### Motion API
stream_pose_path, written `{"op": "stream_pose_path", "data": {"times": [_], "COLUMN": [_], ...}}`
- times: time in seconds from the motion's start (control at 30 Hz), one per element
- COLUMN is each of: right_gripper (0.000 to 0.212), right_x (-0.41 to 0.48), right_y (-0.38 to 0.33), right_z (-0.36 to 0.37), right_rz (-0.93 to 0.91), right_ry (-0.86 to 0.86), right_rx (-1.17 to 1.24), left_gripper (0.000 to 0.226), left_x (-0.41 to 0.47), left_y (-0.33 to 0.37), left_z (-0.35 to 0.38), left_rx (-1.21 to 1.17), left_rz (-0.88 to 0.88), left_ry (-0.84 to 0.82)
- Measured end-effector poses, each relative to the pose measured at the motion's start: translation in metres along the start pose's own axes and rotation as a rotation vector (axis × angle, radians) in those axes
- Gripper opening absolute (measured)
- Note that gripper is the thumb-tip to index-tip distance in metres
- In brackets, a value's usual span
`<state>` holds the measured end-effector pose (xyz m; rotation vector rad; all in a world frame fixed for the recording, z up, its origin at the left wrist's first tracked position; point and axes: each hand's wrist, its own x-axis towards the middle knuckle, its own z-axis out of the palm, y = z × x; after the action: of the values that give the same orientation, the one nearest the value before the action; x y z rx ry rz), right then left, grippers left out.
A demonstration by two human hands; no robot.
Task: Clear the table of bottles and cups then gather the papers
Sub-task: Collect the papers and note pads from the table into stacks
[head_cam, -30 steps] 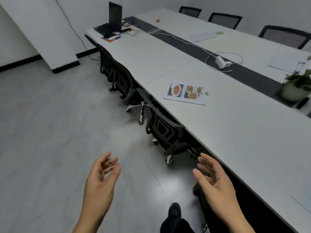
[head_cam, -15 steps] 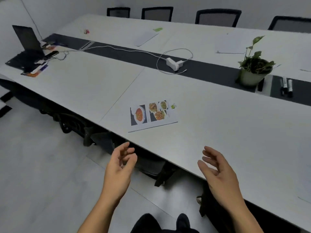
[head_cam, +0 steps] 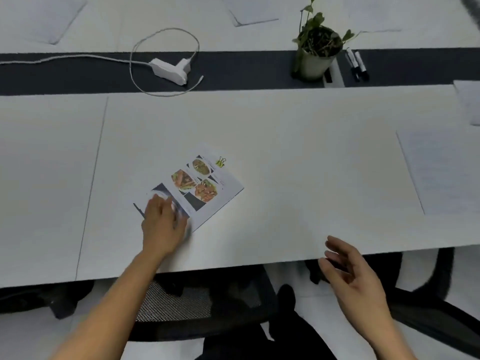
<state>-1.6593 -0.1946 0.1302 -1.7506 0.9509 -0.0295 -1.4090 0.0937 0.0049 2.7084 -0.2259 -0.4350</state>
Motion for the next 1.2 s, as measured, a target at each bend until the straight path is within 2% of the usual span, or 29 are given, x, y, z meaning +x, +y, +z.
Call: {"op": "stream_pose_path", "data": {"times": [0.07, 0.13, 0.2, 0.33, 0.37, 0.47, 0.57, 0.6, 0.7, 0.77, 0.83, 0.97, 1.2], "right_gripper": [0.043, 0.044, 0.044, 0.042, 0.042, 0.043, 0.042, 0.042, 0.041, 0.041, 0.042, 0.044, 0.060], "right_x": [-0.006, -0.018, -0.026, -0.033, -0.033, -0.032, -0.031, -0.031, -0.029, -0.026, -0.019, 0.024, 0.195], "right_y": [0.005, 0.008, 0.010, 0.006, 0.005, 0.001, -0.002, -0.003, 0.001, 0.008, 0.020, 0.056, 0.131], "right_z": [0.013, 0.024, 0.031, 0.035, 0.035, 0.030, 0.024, 0.020, 0.006, -0.006, -0.021, -0.066, -0.183], "right_rz": [0.053, 0.081, 0.095, 0.095, 0.092, 0.082, 0.069, 0.063, 0.040, 0.034, 0.043, 0.097, 0.165], "right_ry": [0.031, 0.065, 0.099, 0.134, 0.144, 0.186, 0.220, 0.234, 0.292, 0.320, 0.334, 0.339, 0.311], "right_rx": [-0.017, 0.001, -0.004, 0.006, 0.007, 0.019, 0.041, 0.052, 0.063, 0.068, 0.067, -0.028, -0.318], "left_gripper": [0.079, 0.080, 0.083, 0.112, 0.112, 0.092, 0.053, 0.047, 0.056, 0.053, 0.048, 0.037, 0.036], "left_x": [0.043, 0.071, 0.086, 0.088, 0.084, 0.064, 0.040, 0.029, 0.000, -0.014, -0.028, -0.057, -0.081], "left_y": [-0.020, -0.037, -0.043, -0.032, -0.026, -0.013, 0.004, 0.014, 0.050, 0.076, 0.101, 0.148, 0.220], "left_z": [0.000, 0.001, 0.002, 0.004, 0.005, 0.013, 0.022, 0.025, 0.037, 0.046, 0.053, 0.059, 0.066], "left_rx": [0.125, 0.206, 0.209, 0.242, 0.243, 0.065, -0.166, -0.227, -0.456, -0.629, -0.707, -0.741, -0.746], "left_rz": [-0.044, -0.076, -0.114, -0.208, -0.258, -0.449, -0.413, -0.400, -0.388, -0.396, -0.370, -0.271, -0.344], "left_ry": [-0.065, -0.131, -0.180, -0.248, -0.251, -0.255, -0.251, -0.238, -0.203, -0.252, -0.267, -0.200, -0.068]}}
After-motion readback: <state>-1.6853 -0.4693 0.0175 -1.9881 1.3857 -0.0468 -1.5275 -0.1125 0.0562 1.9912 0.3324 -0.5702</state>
